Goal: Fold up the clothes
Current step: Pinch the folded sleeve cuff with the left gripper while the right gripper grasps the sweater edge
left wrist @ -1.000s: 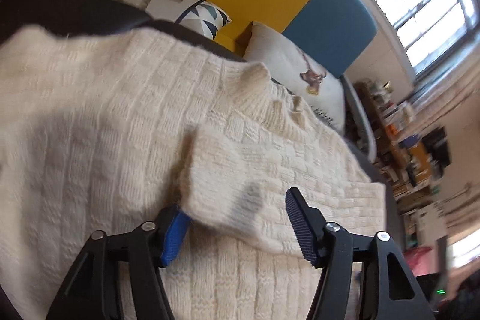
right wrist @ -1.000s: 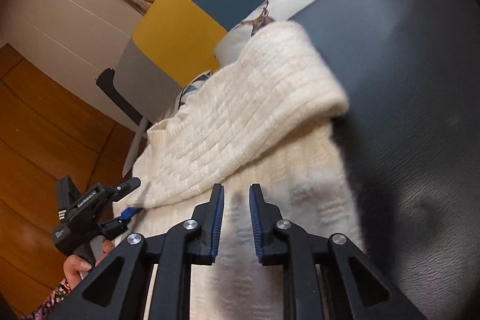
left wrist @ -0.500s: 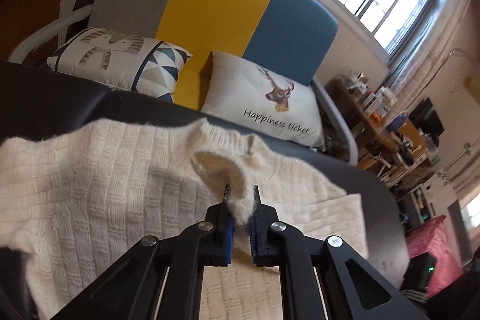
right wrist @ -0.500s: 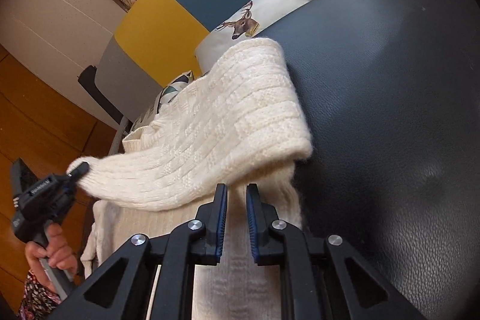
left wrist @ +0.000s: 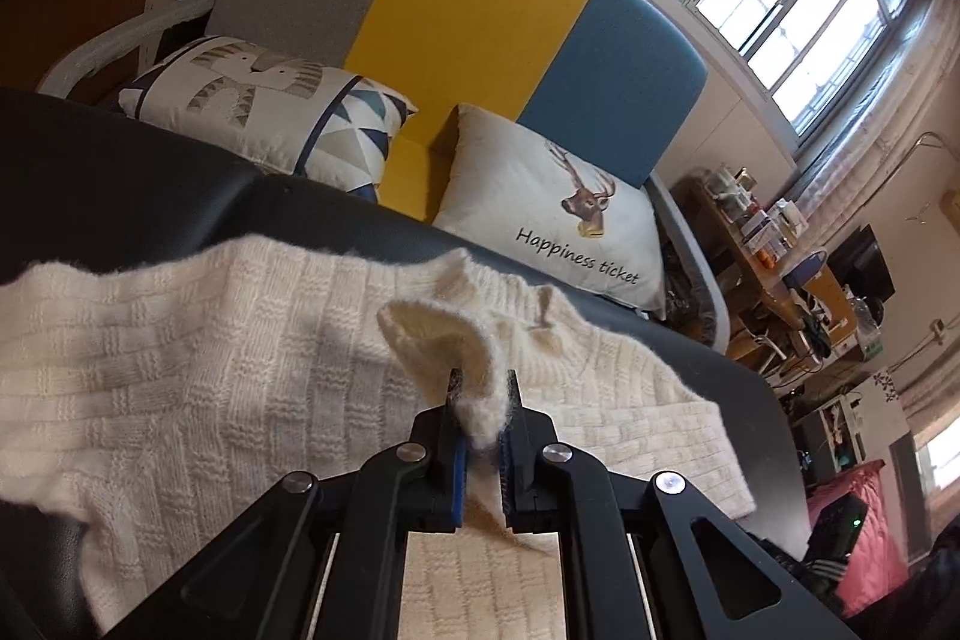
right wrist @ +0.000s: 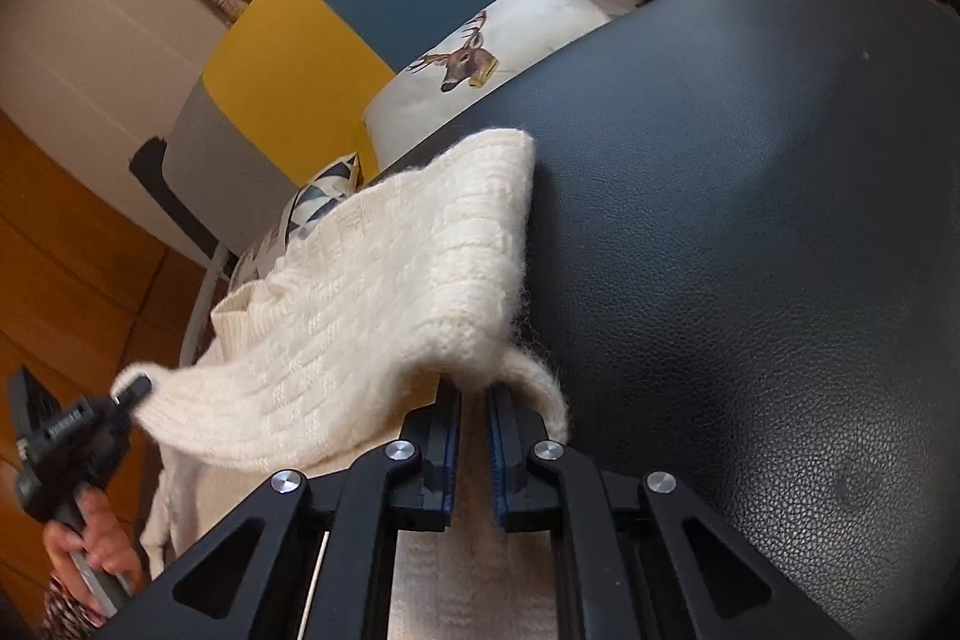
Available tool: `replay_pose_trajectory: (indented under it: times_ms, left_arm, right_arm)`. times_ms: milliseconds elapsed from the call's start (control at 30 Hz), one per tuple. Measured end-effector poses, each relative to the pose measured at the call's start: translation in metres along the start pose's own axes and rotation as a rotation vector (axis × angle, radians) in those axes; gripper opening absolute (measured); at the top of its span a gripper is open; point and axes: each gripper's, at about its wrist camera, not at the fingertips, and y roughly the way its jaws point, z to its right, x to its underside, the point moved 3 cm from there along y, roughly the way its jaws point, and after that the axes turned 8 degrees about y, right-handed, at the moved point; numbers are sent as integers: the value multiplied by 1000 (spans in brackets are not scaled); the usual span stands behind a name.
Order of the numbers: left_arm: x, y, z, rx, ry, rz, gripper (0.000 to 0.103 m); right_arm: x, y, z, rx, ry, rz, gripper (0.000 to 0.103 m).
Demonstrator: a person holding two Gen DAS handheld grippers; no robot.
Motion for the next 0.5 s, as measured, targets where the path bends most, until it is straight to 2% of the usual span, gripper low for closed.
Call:
replay_pose_trajectory:
  times_ms: [100,200,267,333,467,500]
  left_arm:
    - [8,4,-9,-11,-3,-3,8]
    - [20,10,-18,-1,-27,-23,8]
    - [26,12,-22,20,-46,-27,8]
    - [31,14,-26,38,-73,-27,8]
    - [32,11,-33,26,-105,-16,8]
    - [32,10,-34,13,-94,-13,8]
  right_arm:
    - [1,-11,8,24,57,68,7]
    - [10,-15,1,-14,55,64,7]
    - [15,-7,-14,-15,-13,35,7]
    - [10,6,-13,-14,39,6,7]
    - [-10,-2,-1,-10,105,123,7]
    - [-13,-5,4,-11,128,151,3]
